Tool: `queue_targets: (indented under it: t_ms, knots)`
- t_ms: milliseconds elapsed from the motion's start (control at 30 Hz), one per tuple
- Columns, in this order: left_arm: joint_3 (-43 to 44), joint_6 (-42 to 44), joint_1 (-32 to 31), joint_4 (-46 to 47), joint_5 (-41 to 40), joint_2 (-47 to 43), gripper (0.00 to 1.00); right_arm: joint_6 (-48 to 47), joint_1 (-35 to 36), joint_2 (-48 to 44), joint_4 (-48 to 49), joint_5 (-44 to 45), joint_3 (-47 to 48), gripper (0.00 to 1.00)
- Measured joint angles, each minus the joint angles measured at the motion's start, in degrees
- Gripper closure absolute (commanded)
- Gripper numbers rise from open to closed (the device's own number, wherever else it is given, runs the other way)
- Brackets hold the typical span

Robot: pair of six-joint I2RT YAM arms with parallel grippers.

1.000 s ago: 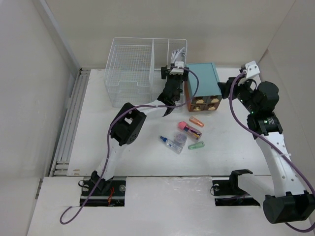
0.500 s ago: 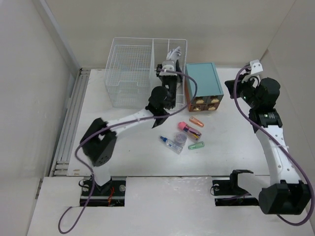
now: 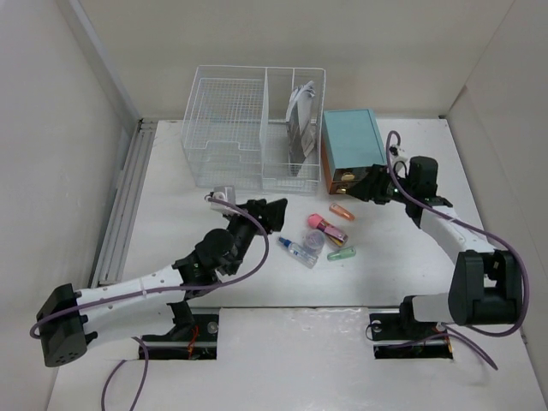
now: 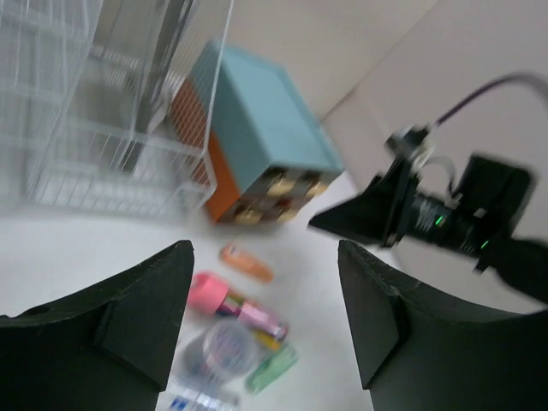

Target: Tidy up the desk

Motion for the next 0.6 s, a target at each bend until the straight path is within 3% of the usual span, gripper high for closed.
queue_targets:
  t_ms: [233, 600]
  knots:
    - [-3.32, -6.16, -0.13, -13.79, 2.10, -0.94, 0.33, 3.96, 6.29, 6.12, 6.64, 5.01, -0.48, 0.36]
    - [-4.48, -8.41, -0.13, -16.61, 4.39, -0.96, 0.33, 9.18, 8.33, 10.88, 13.62, 16.63, -0.42, 0.36]
